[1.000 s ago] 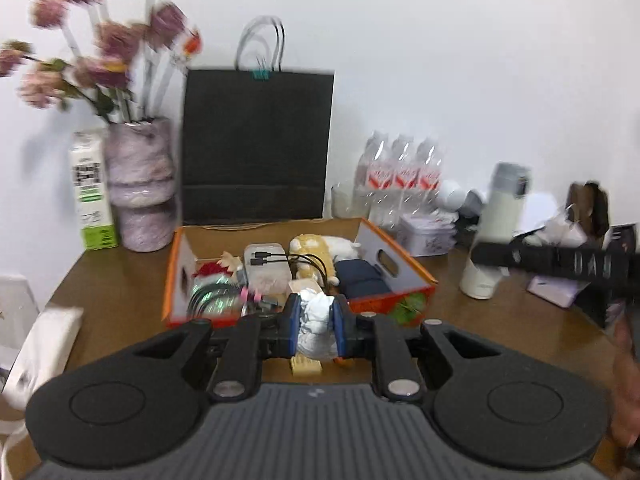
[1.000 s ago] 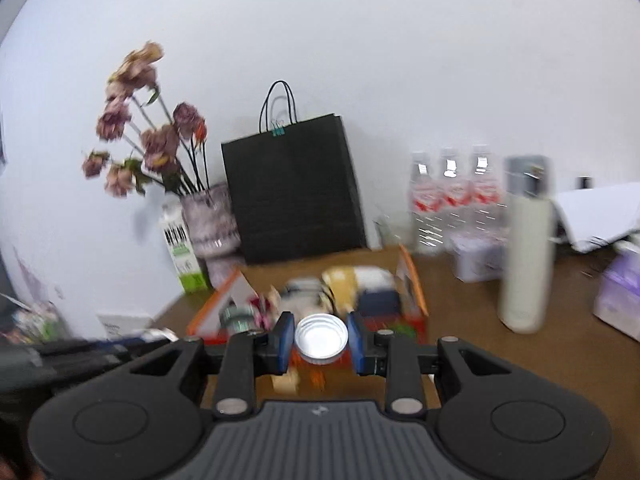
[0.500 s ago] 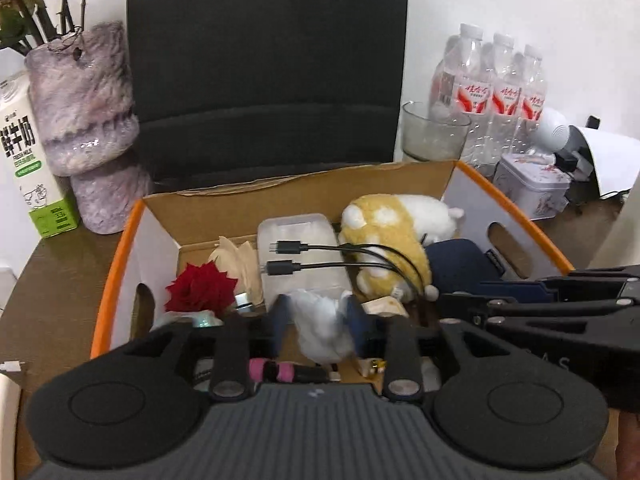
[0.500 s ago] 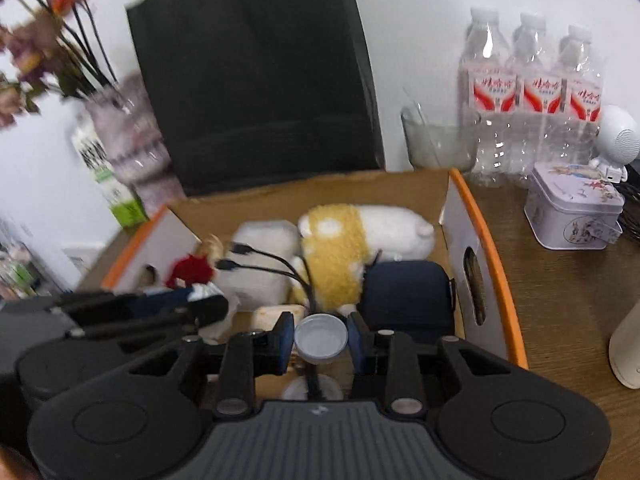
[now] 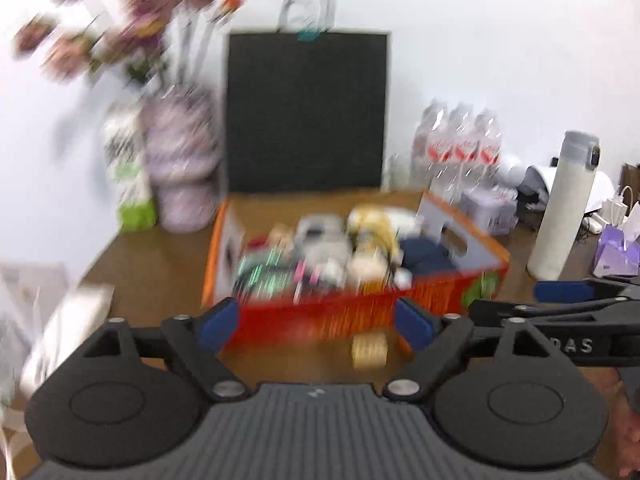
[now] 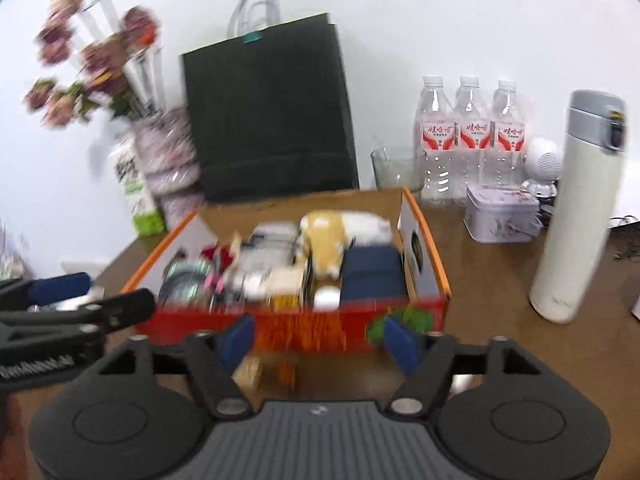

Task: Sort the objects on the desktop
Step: 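Move both tools back to the table beside the purple pouch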

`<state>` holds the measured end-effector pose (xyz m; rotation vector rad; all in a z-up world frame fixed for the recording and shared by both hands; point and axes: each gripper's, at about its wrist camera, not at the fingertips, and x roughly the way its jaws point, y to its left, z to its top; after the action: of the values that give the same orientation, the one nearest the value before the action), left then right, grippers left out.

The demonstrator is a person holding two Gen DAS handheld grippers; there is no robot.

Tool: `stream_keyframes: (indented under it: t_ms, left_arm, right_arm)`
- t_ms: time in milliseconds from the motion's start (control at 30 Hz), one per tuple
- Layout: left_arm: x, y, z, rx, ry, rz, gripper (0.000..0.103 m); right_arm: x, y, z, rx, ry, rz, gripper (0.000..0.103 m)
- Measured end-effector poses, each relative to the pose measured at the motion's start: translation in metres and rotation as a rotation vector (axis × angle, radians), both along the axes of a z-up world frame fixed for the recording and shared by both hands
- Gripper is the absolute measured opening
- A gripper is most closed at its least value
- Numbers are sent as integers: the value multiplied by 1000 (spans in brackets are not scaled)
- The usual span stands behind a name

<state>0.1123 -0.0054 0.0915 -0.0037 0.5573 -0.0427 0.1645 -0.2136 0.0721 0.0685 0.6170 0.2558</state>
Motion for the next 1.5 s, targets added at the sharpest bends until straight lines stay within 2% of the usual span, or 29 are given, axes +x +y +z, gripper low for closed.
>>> stream_keyframes:
  t_ms: [67,167,233,300,467,600,667,733,800,1067,1200,1367,1500]
  left_arm:
    - [-18,6,-14,-7,41,47,90]
    - [-34,5,-35,57,89,106,91]
    - [-38,2,-43,88,118,120,90]
    - [-39,2,-45,72,124,124,91]
    - [-47,-3,-42,44,101,120,91]
    - [-70,-10,-48,63,56,119,92]
    - [-81,-13,-51,86,42,114,92]
    - [-93,-11,-51,72,34,90,92]
    - [-105,-6,-50,48,32,74,92]
    - [-149,12,-51,-4,15,17,94]
    - [-160,14,-54,-20,24,13,94]
    - [-164,9,-51,-7,6,8,94]
    - [-150,6,-49,-25,8,13,94]
  right_arm:
    - [-21,7,-9,-48,-11,33,84]
    - [-38,11,-30,-81,-6,78,84]
    - [-45,10,-39,-72,-7,89,84]
    - [-47,7,-44,-47,0,92,84]
    - [-47,-3,-47,13,-6,70,84]
    - [-55,6,-43,-27,-53,74,84]
    - [-60,12,-42,-27,-79,105,84]
    - [-61,16,-44,-12,-70,128,84]
    - [-67,19,-43,-15,-31,92,84]
    - [-144,20,-43,-23,-58,-22,84]
    - [-176,18,-42,-87,-89,-50,84]
    - [-189,12,-32,-108,-142,-78,85]
    - [-184,4,-37,-130,-144,-92,86]
